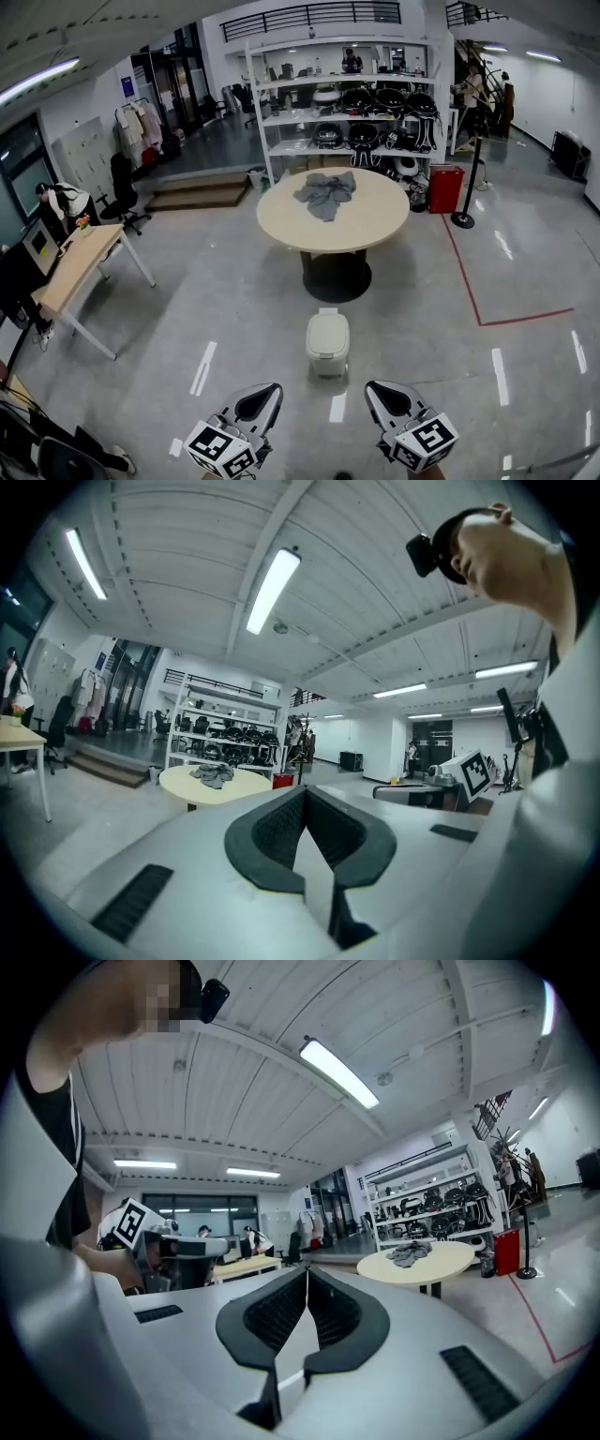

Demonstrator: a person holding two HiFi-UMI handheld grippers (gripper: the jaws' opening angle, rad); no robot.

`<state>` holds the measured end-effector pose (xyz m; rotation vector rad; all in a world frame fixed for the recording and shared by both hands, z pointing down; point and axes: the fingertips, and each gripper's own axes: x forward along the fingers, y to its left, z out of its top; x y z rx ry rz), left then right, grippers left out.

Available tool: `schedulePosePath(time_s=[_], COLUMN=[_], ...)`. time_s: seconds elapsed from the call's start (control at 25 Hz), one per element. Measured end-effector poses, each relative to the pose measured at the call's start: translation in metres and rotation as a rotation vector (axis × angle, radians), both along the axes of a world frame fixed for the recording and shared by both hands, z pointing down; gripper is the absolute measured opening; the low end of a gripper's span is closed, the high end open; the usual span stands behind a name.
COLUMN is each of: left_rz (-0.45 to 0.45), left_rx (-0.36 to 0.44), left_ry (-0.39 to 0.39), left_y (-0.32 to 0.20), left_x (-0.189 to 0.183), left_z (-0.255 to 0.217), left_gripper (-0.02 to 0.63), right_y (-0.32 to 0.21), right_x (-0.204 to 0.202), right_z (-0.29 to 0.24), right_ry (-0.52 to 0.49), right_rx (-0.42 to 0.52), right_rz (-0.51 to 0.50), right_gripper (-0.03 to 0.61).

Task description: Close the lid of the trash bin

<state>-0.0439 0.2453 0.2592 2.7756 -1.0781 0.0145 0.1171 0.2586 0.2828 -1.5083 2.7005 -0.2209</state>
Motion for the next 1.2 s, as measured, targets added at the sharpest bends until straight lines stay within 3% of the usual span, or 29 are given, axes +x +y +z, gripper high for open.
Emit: schedulePosePath(time_s=[0.2, 0.4, 0.72, 1.0, 1.2], left_rz=[0.029, 0.038, 0.14, 0.184, 0.144], left_rx=[0.009, -0.006, -0.055, -0.014, -0.007], left_ry=[0.02, 0.029, 0.092, 0.145, 0.102], left_y=[0.044, 0.099, 0.187, 0.254, 0.299], left_x=[-0.021, -0.081, -0.159, -0.17, -0.168], left_z=[0.003, 0.02, 0.036, 0.014, 0.019], left_gripper=[-0.009, -0.009, -0.009, -0.009, -0.009], right_y=[0.037, 0.087, 0.18, 0.253, 0.299], right_x=[-0.021, -0.086, -0.167, -0.183, -0.181], right_z=[-0.004, 0.005, 0.017, -0.004, -0.011], right_ry=[0.011, 0.039, 0.043, 0.099, 0.093], right_rx=[0.018, 0.009, -0.07, -0.043, 0.011], right_rz=[0.034, 0.06, 0.144, 0.152, 0.111], right_gripper=[0.01, 0.009, 0.009, 0.009, 0.009])
